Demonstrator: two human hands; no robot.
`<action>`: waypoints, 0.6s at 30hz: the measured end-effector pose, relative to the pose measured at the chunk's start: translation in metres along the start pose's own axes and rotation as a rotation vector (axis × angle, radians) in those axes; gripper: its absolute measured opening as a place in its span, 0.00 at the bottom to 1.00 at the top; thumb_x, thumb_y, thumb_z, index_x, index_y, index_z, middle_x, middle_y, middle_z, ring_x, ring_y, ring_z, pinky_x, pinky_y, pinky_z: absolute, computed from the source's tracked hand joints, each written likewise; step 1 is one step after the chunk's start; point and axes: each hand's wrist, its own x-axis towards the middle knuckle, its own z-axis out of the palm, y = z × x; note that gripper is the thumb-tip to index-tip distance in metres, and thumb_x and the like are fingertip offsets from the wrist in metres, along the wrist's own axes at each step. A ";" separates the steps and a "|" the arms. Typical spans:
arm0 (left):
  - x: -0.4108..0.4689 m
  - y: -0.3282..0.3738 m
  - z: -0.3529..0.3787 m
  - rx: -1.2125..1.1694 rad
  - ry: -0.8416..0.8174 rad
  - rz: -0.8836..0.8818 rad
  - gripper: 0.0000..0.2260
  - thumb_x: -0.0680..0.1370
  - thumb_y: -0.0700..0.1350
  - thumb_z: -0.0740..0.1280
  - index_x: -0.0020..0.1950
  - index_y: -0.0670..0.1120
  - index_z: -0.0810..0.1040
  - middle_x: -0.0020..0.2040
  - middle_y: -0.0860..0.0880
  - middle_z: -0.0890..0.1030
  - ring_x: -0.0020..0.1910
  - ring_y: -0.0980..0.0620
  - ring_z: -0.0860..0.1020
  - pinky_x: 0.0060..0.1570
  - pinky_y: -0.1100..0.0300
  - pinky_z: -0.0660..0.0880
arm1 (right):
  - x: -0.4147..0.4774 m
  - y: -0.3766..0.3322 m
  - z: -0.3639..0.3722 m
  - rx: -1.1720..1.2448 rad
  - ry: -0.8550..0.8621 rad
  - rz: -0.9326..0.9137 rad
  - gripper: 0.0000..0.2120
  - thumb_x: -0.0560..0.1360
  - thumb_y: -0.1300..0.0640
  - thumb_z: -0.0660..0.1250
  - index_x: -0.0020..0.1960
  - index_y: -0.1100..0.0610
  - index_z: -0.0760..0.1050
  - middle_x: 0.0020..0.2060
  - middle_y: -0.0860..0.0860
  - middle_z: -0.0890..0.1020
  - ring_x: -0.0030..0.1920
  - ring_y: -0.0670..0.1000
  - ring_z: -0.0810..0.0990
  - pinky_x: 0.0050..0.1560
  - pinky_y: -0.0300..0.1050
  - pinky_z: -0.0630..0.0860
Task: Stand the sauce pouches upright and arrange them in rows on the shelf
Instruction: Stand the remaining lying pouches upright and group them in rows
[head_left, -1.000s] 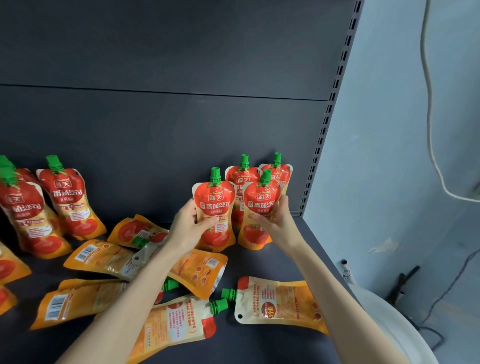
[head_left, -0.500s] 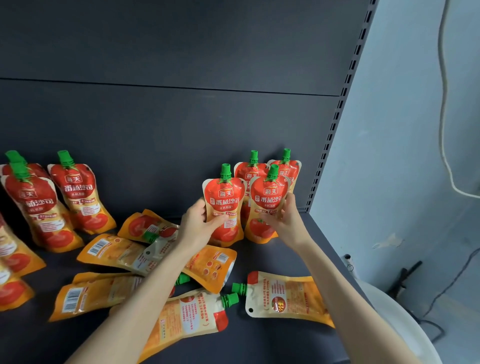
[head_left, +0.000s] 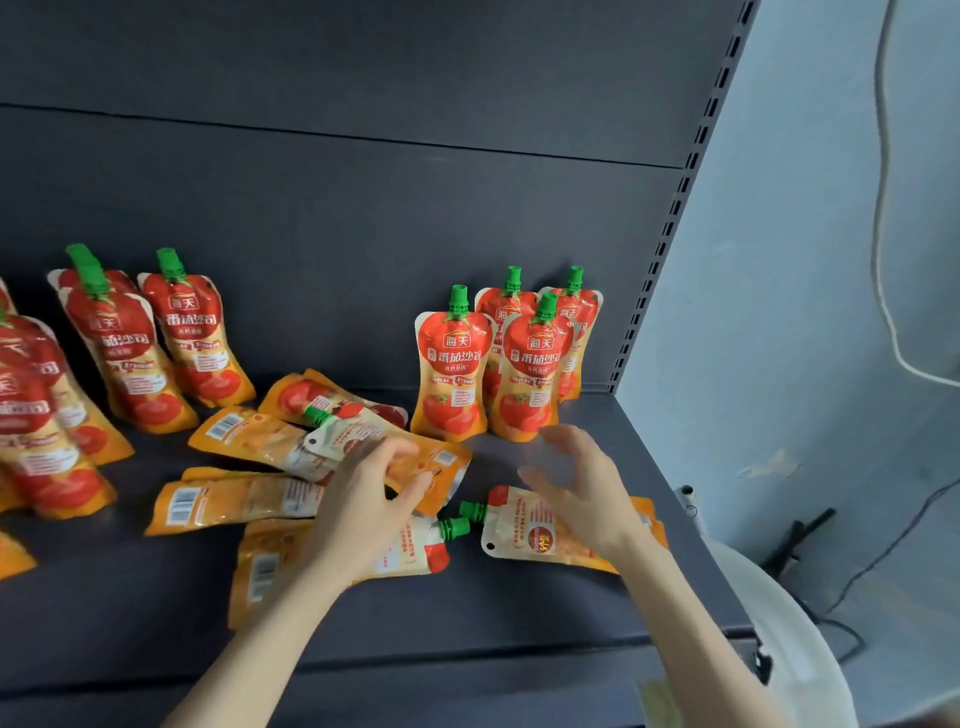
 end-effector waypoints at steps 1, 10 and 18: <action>-0.011 -0.002 -0.002 0.048 -0.029 -0.003 0.10 0.74 0.51 0.68 0.52 0.49 0.78 0.51 0.54 0.79 0.53 0.53 0.76 0.52 0.60 0.71 | -0.007 0.004 0.001 -0.094 -0.042 -0.012 0.19 0.74 0.52 0.68 0.64 0.54 0.70 0.59 0.50 0.76 0.61 0.53 0.72 0.58 0.43 0.68; -0.078 -0.010 -0.005 0.651 -0.172 -0.066 0.45 0.66 0.75 0.31 0.67 0.54 0.69 0.72 0.48 0.67 0.73 0.47 0.62 0.69 0.43 0.55 | -0.049 0.013 -0.001 -0.504 -0.205 -0.135 0.19 0.76 0.45 0.62 0.67 0.44 0.69 0.65 0.47 0.73 0.63 0.57 0.71 0.62 0.48 0.63; -0.095 -0.014 -0.015 0.787 -0.199 0.010 0.34 0.75 0.69 0.39 0.61 0.55 0.77 0.62 0.46 0.78 0.55 0.45 0.79 0.55 0.53 0.66 | -0.063 0.010 -0.006 -0.561 -0.311 -0.142 0.32 0.69 0.34 0.65 0.70 0.41 0.64 0.67 0.46 0.70 0.65 0.54 0.68 0.64 0.49 0.60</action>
